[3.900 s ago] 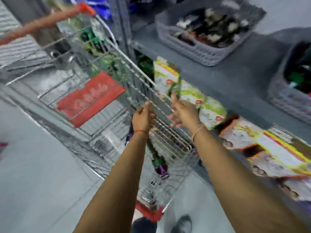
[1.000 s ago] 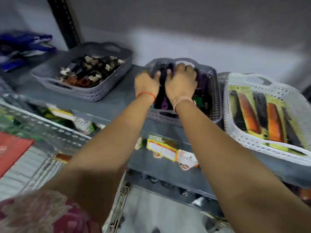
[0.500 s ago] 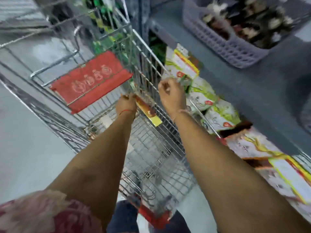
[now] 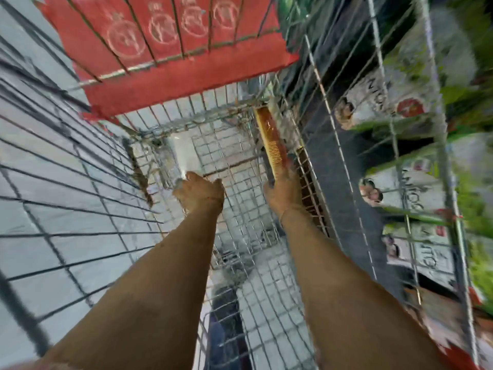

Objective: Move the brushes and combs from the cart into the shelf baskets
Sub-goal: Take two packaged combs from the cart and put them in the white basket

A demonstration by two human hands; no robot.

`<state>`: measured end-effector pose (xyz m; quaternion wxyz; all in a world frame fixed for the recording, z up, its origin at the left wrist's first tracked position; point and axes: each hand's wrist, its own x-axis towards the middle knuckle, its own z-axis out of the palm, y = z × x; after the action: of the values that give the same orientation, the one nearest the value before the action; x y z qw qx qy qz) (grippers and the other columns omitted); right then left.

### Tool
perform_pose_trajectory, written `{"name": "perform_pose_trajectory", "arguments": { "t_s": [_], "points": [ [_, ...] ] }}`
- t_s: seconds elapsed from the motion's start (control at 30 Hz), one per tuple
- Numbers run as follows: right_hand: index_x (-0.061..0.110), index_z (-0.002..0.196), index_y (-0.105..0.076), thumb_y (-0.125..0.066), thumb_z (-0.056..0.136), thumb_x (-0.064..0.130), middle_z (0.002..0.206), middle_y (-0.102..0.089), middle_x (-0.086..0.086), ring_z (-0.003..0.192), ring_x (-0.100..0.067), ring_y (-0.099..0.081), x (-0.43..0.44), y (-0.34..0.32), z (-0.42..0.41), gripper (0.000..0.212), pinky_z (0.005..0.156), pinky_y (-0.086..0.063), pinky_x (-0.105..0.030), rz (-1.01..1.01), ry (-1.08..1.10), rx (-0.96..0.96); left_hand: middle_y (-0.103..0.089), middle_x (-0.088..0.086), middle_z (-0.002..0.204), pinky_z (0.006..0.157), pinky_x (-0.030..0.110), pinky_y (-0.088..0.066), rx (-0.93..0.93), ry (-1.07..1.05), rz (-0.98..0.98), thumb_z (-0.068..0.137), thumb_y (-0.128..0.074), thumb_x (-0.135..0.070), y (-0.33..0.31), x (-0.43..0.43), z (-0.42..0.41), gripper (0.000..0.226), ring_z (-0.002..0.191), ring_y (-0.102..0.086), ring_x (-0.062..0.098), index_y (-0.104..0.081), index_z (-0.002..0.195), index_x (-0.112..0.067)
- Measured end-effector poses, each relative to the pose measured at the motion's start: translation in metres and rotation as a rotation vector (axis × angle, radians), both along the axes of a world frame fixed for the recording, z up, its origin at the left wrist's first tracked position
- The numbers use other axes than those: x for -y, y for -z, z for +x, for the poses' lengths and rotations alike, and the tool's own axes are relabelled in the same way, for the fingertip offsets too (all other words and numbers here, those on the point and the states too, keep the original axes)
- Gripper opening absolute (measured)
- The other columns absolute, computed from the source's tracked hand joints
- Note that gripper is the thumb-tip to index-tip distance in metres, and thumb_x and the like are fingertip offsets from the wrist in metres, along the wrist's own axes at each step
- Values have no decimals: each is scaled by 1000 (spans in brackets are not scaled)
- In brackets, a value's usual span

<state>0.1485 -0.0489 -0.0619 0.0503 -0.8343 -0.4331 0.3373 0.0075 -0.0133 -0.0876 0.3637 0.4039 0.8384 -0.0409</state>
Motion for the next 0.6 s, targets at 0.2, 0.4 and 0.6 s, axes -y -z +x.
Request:
{"name": "perform_pose_trajectory", "arguments": {
  "t_s": [0.2,0.4,0.6],
  "points": [
    [6,143,-22,-49,91,36,156,-11,-17,142,-36,-11,0,35,6,66,117,-18,-43,-63,-142,128,-39,23,132,100,43,-39,-37,-66,173,80,-62,-18,16,5,-3,46,122,-38,40,-47,123,-11],
    [8,107,-59,-59,86,27,127,-50,-12,116,-26,-48,52,29,-16,28,103,-44,-44,43,68,171,-68,23,106,78,30,-47,205,-466,263,82,-52,-10,-4,11,3,28,101,-61,37,-64,106,-5],
    [8,114,-52,-71,77,14,120,-61,-15,108,-32,-59,51,20,-11,42,93,-50,-42,-70,269,-21,-55,18,102,77,25,-34,472,-594,-67,92,-44,-14,-12,24,7,38,90,-42,19,-56,123,5]
  ]
}}
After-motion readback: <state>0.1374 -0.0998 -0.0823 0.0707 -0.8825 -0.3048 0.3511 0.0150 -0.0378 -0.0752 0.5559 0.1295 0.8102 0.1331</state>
